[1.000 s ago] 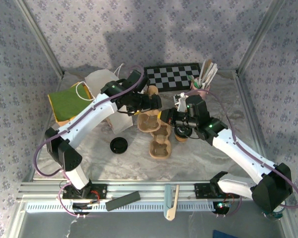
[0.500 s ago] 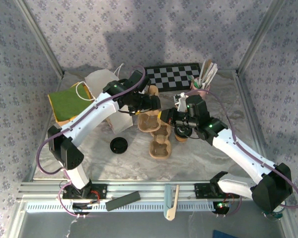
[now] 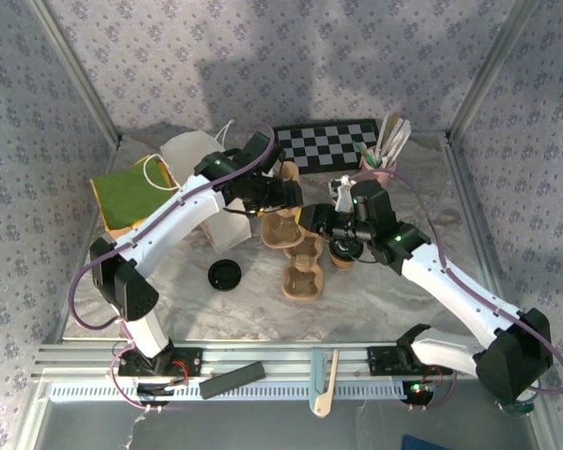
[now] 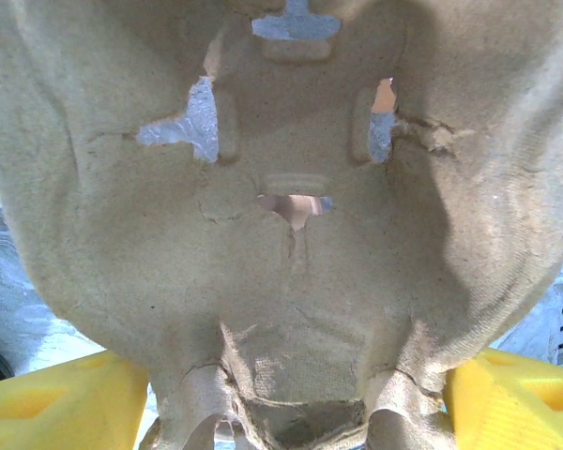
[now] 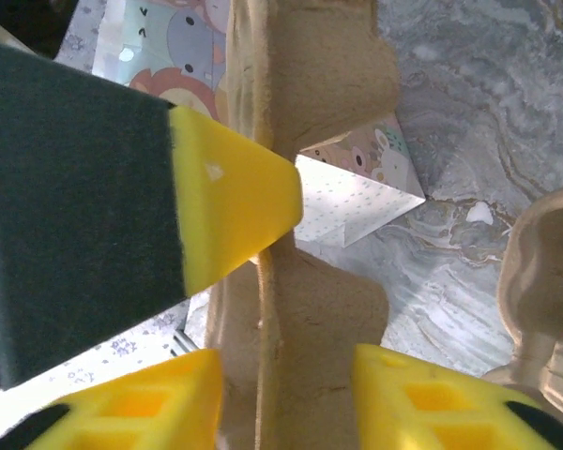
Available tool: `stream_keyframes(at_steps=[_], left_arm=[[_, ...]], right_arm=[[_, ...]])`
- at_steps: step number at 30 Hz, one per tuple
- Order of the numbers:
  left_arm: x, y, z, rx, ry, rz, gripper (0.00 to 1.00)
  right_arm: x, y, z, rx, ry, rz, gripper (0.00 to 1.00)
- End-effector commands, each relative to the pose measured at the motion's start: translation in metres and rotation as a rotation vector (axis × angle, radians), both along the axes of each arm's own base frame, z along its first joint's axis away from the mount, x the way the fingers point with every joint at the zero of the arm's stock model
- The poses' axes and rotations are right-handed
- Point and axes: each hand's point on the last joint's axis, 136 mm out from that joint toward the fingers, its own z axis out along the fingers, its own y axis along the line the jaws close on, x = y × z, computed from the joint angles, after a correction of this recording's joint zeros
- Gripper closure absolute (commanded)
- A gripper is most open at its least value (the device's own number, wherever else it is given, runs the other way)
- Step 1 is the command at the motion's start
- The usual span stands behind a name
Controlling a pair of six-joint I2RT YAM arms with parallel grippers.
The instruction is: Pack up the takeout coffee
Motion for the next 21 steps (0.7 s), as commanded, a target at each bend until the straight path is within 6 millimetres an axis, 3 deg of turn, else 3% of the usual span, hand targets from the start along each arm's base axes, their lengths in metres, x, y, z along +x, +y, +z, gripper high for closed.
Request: stream_keyframes(at_steps=[1,2,5,7,10,14,15,21], left_arm=[[0.0,0.004,0.021,-0.015,-0.038,0.003,0.2],[0.0,0.004,0.022,-0.014,-0.04,0.002,0.2],[-0.001,0.004,0.026,-0.012,-0.048,-0.001,0.2],[-0.001,0.005,0.029,-0.007,-0.056,0.002,0.2],[-0.002,0.008,0.04,-0.006,-0.077,0.007,0.2],[-0.003,0.014,0.054,0.001,-0.108,0.017,0.21],[-0.002,0.014,0.066,-0.013,-0.135,0.02,0.21],[-0.002,0.027,0.099,-0.002,-0.208,0.047,0.21]], right_arm=[[0.0,-0.009,0.014,0.003,-0.035,-0.02,0.54],[0.0,-0.012,0.015,0.003,-0.036,-0.028,0.51],[0.0,-0.022,0.017,-0.004,-0.037,-0.048,0.28],[-0.001,-0.03,0.02,-0.013,-0.047,-0.061,0.21],[-0.001,-0.047,0.025,-0.022,-0.06,-0.107,0.02],[-0.002,-0.07,0.032,-0.023,-0.079,-0.162,0.0],[-0.002,-0.075,0.033,-0.022,-0.081,-0.171,0.0],[0.002,-0.097,0.035,-0.011,-0.085,-0.22,0.0]])
